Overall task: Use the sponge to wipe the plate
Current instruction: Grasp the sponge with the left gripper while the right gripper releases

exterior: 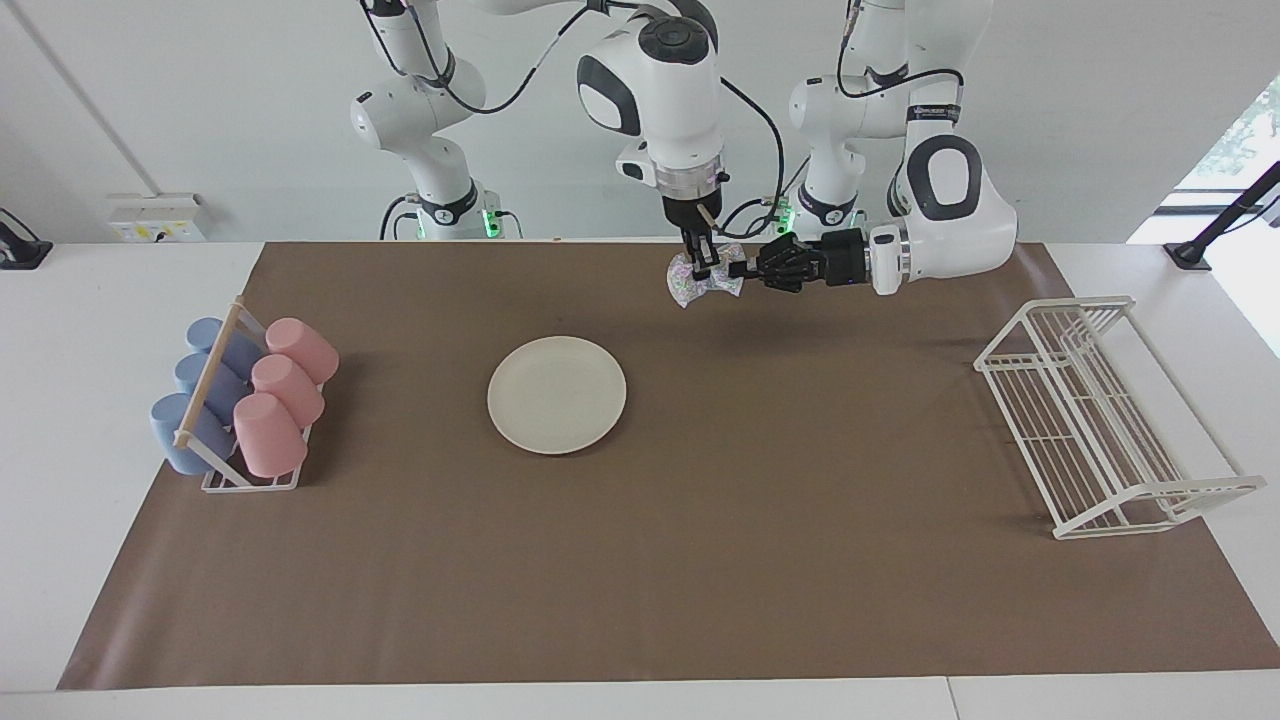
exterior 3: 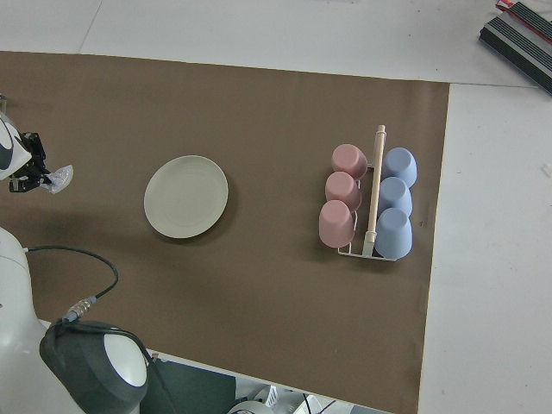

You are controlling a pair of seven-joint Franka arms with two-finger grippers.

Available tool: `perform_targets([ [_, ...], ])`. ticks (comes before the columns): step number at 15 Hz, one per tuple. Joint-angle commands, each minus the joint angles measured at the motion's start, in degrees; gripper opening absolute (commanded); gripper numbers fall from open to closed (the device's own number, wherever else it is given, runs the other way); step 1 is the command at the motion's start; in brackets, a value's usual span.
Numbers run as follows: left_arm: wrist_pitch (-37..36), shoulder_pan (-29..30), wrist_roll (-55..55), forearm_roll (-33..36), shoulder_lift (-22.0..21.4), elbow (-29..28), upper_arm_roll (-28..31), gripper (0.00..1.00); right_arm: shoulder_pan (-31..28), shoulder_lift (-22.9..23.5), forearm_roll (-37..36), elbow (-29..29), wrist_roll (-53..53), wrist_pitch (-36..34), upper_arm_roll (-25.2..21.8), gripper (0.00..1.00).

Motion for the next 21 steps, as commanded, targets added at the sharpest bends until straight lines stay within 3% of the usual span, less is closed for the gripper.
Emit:
perform_targets([
  [1,0.6,-0.7,-0.5,-1.1,-0.6,-0.8,0.5,0.0,-0.5,-0.3,-1.6,-0.6,-4.1,-0.6,0.2,1.0],
  [4,0.9,-0.7,-0.6,-1.0,-0.5,-0.8,0.7,0.0,-3.5,-2.5,-1.6,-1.9,-19.5,-1.8,0.1,1.0],
  [9,5.1,-0.8,-3.6,0.7,-0.3,-0.7,0.6,0.0,-11.8,-11.1,-1.6,-8.5,-49.2,-3.3,0.1,1.0],
  [11,6.6,-0.8,-6.9,6.2,-0.3,0.3,0.3,0.0,-15.6,-14.0,-1.6,-11.0,-59.3,-3.7,0.1,1.0],
  [16,13.9,-5.0,-18.3,21.5,-0.4,3.0,0.0,0.0,-23.4,-16.6,-1.6,-11.0,-77.3,-19.2,-0.2,1.0],
  [21,13.1,-7.0,-32.2,40.9,1.7,9.3,-0.1,0.0,-33.0,-17.7,-1.6,-11.1,-99.0,-19.5,-0.2,1.0],
])
